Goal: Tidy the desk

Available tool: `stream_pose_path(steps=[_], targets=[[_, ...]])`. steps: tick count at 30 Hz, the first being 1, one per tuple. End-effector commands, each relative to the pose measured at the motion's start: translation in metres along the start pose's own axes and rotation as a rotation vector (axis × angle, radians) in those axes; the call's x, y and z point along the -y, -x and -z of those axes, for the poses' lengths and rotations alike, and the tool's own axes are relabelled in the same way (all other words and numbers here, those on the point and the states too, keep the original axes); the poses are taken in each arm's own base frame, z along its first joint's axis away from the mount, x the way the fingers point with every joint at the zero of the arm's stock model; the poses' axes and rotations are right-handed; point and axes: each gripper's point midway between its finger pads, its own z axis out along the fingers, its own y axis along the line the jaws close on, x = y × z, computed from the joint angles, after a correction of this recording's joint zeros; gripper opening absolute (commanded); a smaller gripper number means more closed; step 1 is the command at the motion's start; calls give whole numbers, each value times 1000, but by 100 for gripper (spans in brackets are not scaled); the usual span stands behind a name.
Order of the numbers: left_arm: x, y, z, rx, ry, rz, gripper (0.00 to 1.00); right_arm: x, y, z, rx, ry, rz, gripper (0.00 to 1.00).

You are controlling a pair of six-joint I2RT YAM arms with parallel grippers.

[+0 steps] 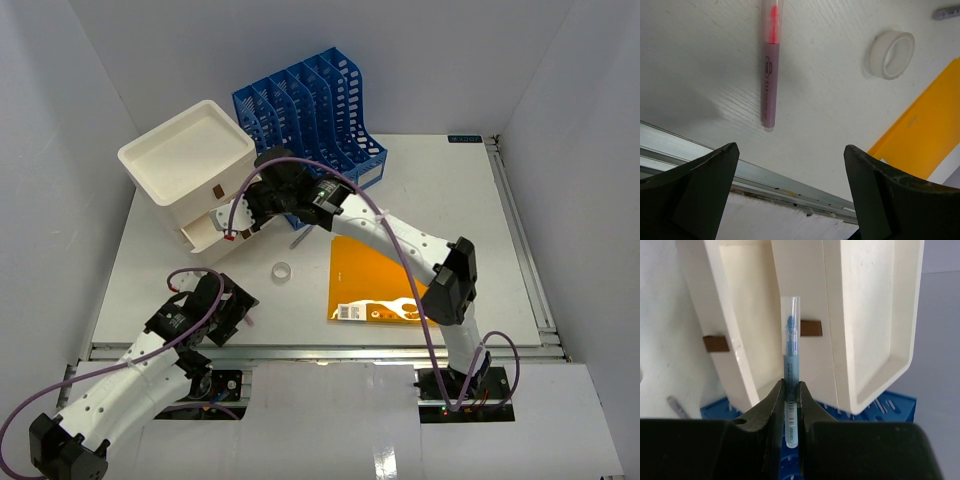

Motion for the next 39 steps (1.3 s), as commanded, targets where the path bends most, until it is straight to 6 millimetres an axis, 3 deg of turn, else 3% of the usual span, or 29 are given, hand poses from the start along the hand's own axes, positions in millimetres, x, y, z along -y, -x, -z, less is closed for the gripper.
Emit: stream_pose_path(steps=[1, 6, 8, 11, 13, 16, 18, 20, 21, 25, 27, 29, 31, 33, 39], targets=[[-13, 5, -5, 43, 59, 73, 97, 29, 5, -38, 2, -151, 55, 8], [-13, 8, -6, 60, 38, 102, 97, 50, -4, -63, -37, -245, 72, 15], [-12, 9, -5, 65, 29, 105, 96, 45, -10, -73, -54, -243, 73, 27], [-8, 10, -6, 71, 21, 104, 94, 39, -14, -74, -63, -236, 59, 57], [-6, 11, -7, 77, 24, 102, 92, 40, -13, -66, -63, -238, 39, 64], [-4, 12, -10, 80, 38, 97, 90, 45, -8, -47, -47, -237, -3, 66], [-1, 15, -11, 90, 59, 85, 88, 56, -3, -22, -13, -248, -66, 66], [-1, 18, -13, 104, 83, 67, 86, 46, -6, -3, 7, -199, -135, 65], [-1, 19, -15, 109, 100, 59, 85, 51, -4, 17, 37, -202, -186, 65], [-2, 21, -26, 124, 160, 30, 83, 24, -15, 85, 191, -132, -454, 65], [-3, 22, -30, 133, 188, 27, 78, -20, -48, 100, 210, -76, -592, 65], [-5, 23, -35, 136, 219, 16, 75, -36, -54, 132, 210, -122, -611, 65], [-6, 24, -38, 142, 245, -3, 72, -76, -61, 144, 192, -134, -624, 65], [-9, 24, -41, 141, 270, -22, 68, -102, -66, 157, 209, -144, -665, 65], [-20, 21, -52, 134, 363, -65, 65, -138, -84, 190, 271, -176, -767, 66]])
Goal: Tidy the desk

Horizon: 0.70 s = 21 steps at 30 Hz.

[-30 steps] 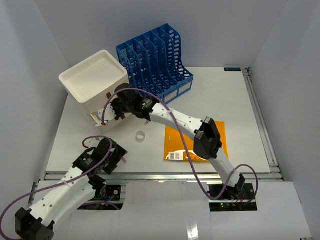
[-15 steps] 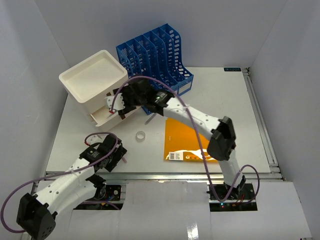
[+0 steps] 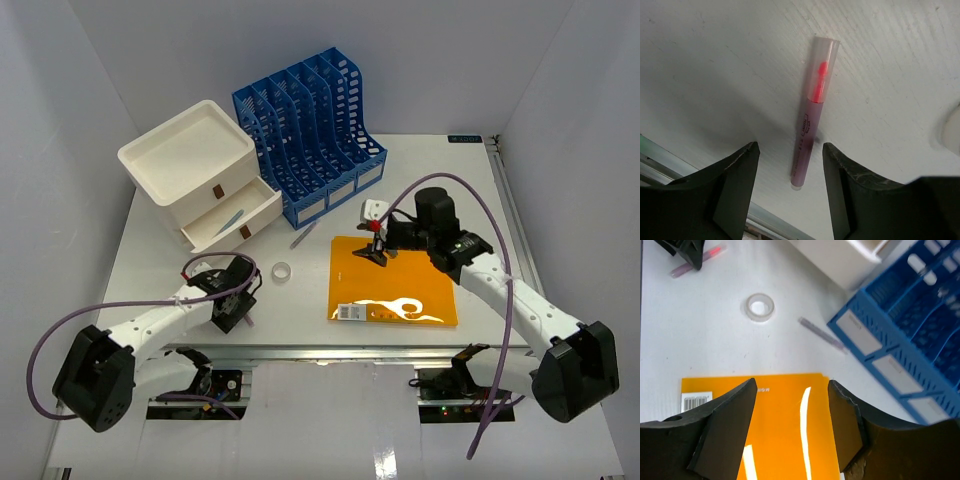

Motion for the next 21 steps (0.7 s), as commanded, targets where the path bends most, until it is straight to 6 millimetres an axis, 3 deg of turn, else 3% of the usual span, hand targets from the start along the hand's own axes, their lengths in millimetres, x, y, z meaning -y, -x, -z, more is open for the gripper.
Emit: stream_pose_path(steps=[1, 8, 17, 19, 21], targets=[[6, 5, -5, 28, 40, 4, 64, 6, 15, 24, 150, -27, -22, 66], [3, -2, -16, 4, 100, -38, 53, 17, 9, 54, 188, -94, -22, 65], [-7, -10, -11, -33, 64, -32, 18, 8, 14, 63, 238, -66, -29, 64], [-6, -9, -5, -38, 35, -42, 6, 8, 14, 63, 237, -67, -28, 64], [0, -10, 3, -53, -13, -71, 1, 9, 14, 64, 238, -71, -23, 64]])
